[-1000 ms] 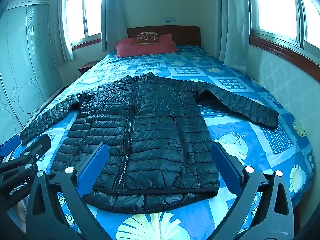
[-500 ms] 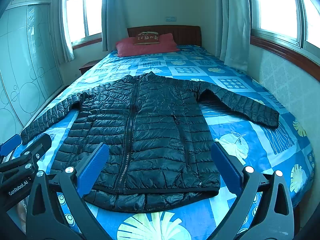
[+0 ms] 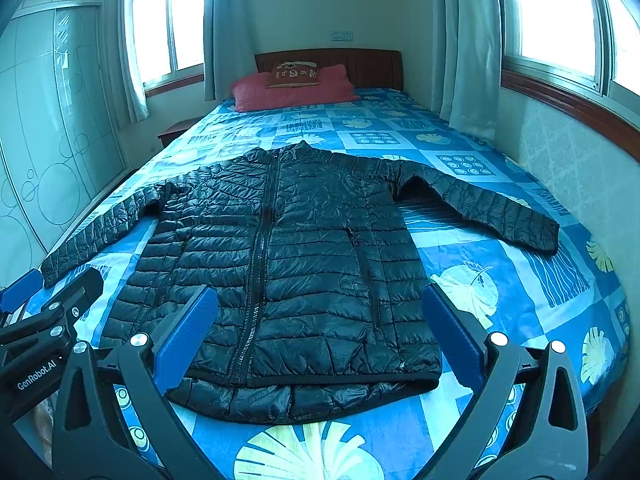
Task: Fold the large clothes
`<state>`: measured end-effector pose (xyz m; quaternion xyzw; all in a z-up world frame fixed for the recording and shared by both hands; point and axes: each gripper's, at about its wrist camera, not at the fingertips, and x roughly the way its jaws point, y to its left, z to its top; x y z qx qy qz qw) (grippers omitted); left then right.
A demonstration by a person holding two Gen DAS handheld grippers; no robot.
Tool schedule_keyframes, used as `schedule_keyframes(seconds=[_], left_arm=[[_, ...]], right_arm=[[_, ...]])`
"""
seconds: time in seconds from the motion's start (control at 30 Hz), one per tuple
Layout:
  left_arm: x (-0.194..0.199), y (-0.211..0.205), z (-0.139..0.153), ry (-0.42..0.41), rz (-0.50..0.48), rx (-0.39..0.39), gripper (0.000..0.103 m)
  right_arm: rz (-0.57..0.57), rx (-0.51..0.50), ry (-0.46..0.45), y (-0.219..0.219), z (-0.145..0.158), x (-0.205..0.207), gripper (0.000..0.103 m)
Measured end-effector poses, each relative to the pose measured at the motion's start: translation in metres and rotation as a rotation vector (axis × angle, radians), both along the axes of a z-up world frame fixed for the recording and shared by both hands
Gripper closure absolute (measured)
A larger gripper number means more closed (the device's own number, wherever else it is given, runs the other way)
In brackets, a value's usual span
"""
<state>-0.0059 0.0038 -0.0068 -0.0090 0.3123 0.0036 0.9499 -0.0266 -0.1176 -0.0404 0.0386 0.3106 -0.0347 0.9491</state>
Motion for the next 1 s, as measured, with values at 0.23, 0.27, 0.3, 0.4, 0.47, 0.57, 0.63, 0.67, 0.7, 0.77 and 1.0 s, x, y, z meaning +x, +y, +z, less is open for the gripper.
schedule_keyframes(seconds=[0.23,0.27,0.3,0.4,0.47,0.57,0.63,0.67,0.7,0.77,1.0], left_arm=[[-0.0004,0.0003,-0.0006,0.002,0.002,-0.003,0.004],[-0.0008,0.0005,-0.0013,0.003,0.003,-0.004,0.004],[-0.0014,0.0005,-0.0018,0.004,0.003,-0.004,0.004],[-0.0013,0.001,-0.0023,0.003,0.001,-0.003,0.004],[-0.0002,0.0014,-0.0017,0.004,0.002,-0.005,0.004],[-0.0003,0.0013,-0.002,0.007,0.003,-0.004,0.004],[0.0006,0.0011,-0.0031,0.008,0.003,-0.005,0.004],[0.0001,0.0012,-0.0034,0.007,0.003,-0.004,0.004],[0.0009,0.0009,-0.003,0.007,0.004,-0.003,0.004],[0.0008,0.001,-0.0044,0.006,0.005,-0.003,0.004],[0.001,0.0011,-0.0046,0.01,0.005,-0.002,0.004]], right_arm=[[0.003,-0.002,0.004,0.0023,-0.0069,0.0001,0.002],[0.003,-0.001,0.004,0.0023,-0.007,0.0,0.002],[0.003,-0.001,0.004,0.0026,-0.0068,-0.001,0.002],[0.002,-0.004,0.002,0.0026,-0.0069,-0.0008,0.002],[0.003,-0.001,0.004,0.0022,-0.0068,-0.0005,0.002],[0.002,0.0,0.006,0.0021,-0.0065,-0.0002,0.002],[0.002,0.0,0.007,0.0019,-0.0063,0.0008,0.002],[0.002,-0.001,0.006,0.0018,-0.0064,0.0007,0.002],[0.002,-0.001,0.005,0.002,-0.0064,0.0004,0.002],[0.002,0.0,0.007,0.0017,-0.0063,0.0012,0.002],[0.001,-0.001,0.007,0.0026,-0.0067,0.0012,0.002]])
